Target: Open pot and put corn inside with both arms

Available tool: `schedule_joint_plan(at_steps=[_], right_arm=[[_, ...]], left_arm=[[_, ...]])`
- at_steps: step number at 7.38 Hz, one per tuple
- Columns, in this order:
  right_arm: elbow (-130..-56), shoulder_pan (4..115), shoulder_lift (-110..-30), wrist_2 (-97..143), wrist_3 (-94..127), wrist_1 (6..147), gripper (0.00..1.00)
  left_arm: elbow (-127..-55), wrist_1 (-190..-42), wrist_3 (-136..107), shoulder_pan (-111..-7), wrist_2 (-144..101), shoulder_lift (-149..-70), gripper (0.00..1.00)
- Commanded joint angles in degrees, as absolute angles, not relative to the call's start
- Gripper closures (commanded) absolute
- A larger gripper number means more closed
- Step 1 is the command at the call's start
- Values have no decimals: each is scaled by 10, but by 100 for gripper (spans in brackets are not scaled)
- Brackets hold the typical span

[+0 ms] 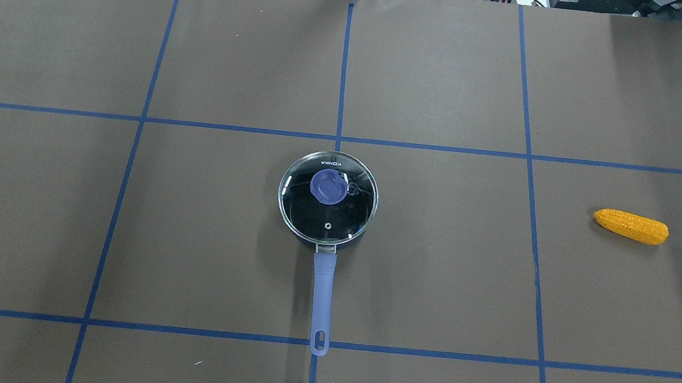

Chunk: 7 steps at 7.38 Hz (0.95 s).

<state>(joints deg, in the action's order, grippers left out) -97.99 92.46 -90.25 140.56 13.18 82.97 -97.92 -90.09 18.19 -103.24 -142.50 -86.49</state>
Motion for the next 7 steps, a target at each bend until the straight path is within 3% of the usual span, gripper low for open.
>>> schedule_joint_plan(at_steps=[1,3,5,7], right_arm=[[-976,925,-904,1405,128,830,0],[-973,923,-904,1410,128,817,0],[-969,897,-901,1490,161,813,0],[-997,814,-885,1415,207,732,1]], left_arm=[[-979,-901,182,-1032,-1426,-865,2],[-990,-905,138,-1015,-1433,-872,2],[-1081,-900,-9,-940,-1432,-872,2],[-1170,-900,-163,-853,-1426,-878,2]])
